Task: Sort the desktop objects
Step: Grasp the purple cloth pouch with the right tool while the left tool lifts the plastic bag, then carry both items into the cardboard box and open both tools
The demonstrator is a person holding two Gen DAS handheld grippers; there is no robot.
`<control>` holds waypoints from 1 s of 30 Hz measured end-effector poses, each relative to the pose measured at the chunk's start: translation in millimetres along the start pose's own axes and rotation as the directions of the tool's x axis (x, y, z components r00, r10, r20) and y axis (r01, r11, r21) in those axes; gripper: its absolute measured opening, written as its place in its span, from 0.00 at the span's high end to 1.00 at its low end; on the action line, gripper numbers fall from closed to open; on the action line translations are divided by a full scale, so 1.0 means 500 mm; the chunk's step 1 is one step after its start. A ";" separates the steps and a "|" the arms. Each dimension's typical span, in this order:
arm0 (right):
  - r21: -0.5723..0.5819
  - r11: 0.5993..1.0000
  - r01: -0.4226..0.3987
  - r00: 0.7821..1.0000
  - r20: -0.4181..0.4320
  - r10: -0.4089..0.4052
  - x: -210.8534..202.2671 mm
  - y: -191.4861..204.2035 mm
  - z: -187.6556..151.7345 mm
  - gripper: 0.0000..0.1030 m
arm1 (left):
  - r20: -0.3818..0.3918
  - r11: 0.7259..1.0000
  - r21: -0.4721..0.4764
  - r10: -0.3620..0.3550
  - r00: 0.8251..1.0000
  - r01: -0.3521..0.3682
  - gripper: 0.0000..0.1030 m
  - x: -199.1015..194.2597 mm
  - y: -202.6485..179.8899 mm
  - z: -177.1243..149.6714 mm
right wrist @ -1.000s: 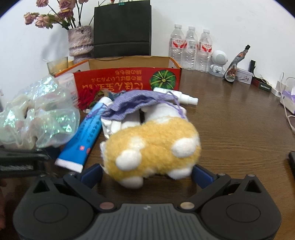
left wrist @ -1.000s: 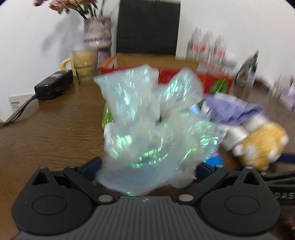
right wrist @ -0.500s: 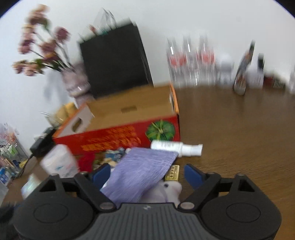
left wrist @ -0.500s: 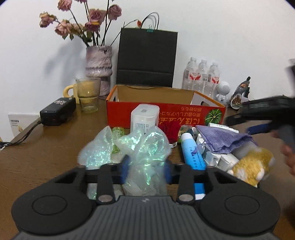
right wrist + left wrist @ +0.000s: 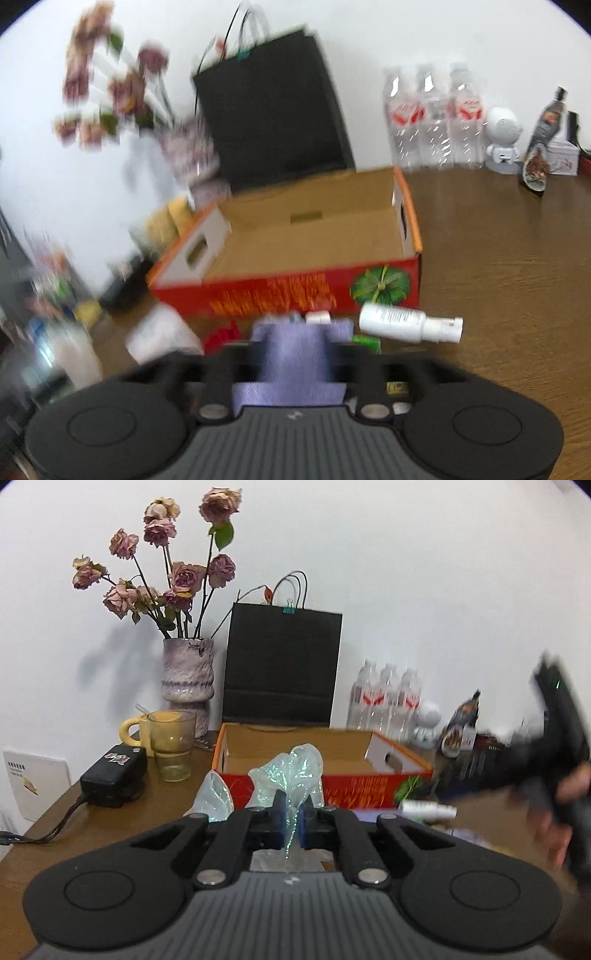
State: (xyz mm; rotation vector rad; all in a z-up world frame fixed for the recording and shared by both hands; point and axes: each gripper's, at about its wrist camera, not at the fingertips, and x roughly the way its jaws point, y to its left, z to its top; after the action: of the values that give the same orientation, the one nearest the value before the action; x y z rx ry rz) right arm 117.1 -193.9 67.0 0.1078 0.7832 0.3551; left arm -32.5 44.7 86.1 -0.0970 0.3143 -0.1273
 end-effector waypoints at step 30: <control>-0.097 0.988 0.122 0.992 0.030 -0.120 0.198 0.018 0.271 0.80 | -0.293 0.991 0.037 0.137 0.946 -0.132 0.69 0.573 0.000 0.224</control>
State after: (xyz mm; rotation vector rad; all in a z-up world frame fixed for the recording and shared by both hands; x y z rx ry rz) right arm 275.1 -145.9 98.3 -0.0285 0.7437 0.2767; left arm 272.9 13.2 105.6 -0.0390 0.6169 -0.0077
